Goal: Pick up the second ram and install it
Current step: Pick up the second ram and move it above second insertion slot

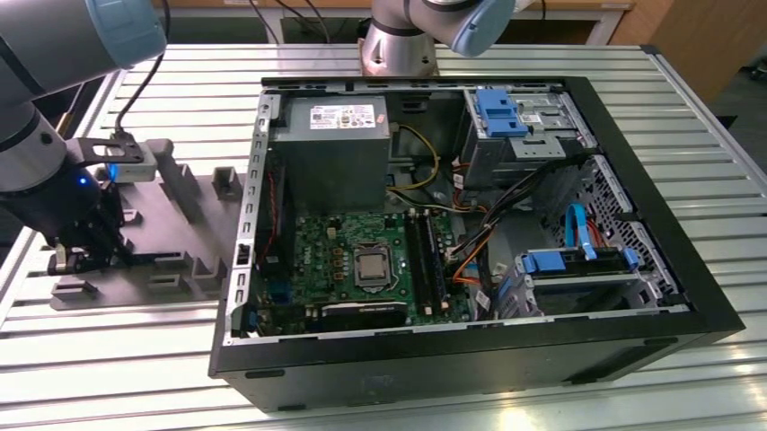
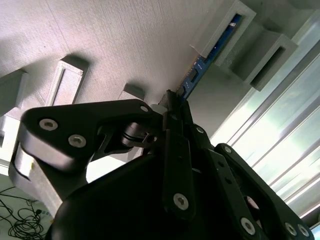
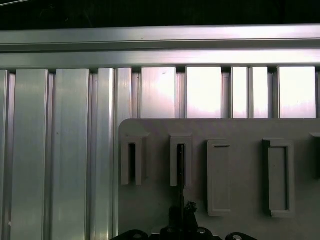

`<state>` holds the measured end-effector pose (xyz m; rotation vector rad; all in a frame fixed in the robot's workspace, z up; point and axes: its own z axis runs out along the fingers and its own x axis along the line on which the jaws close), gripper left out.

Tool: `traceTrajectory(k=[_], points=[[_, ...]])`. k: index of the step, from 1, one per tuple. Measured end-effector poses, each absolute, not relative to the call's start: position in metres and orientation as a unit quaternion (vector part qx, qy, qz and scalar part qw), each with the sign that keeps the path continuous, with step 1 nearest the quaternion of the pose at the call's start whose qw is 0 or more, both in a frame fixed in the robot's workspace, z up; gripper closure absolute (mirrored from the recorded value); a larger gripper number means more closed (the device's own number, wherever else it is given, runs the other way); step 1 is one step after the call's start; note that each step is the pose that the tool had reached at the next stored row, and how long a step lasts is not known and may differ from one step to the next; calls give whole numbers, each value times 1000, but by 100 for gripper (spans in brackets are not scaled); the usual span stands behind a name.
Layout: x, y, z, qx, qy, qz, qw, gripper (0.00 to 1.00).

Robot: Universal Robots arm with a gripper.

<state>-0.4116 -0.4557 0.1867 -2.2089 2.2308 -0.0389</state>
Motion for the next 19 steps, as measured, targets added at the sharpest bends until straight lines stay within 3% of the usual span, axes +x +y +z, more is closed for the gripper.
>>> traceTrajectory(k=[19], points=[[-412,-456,193,-704,711,-13,1,86]])
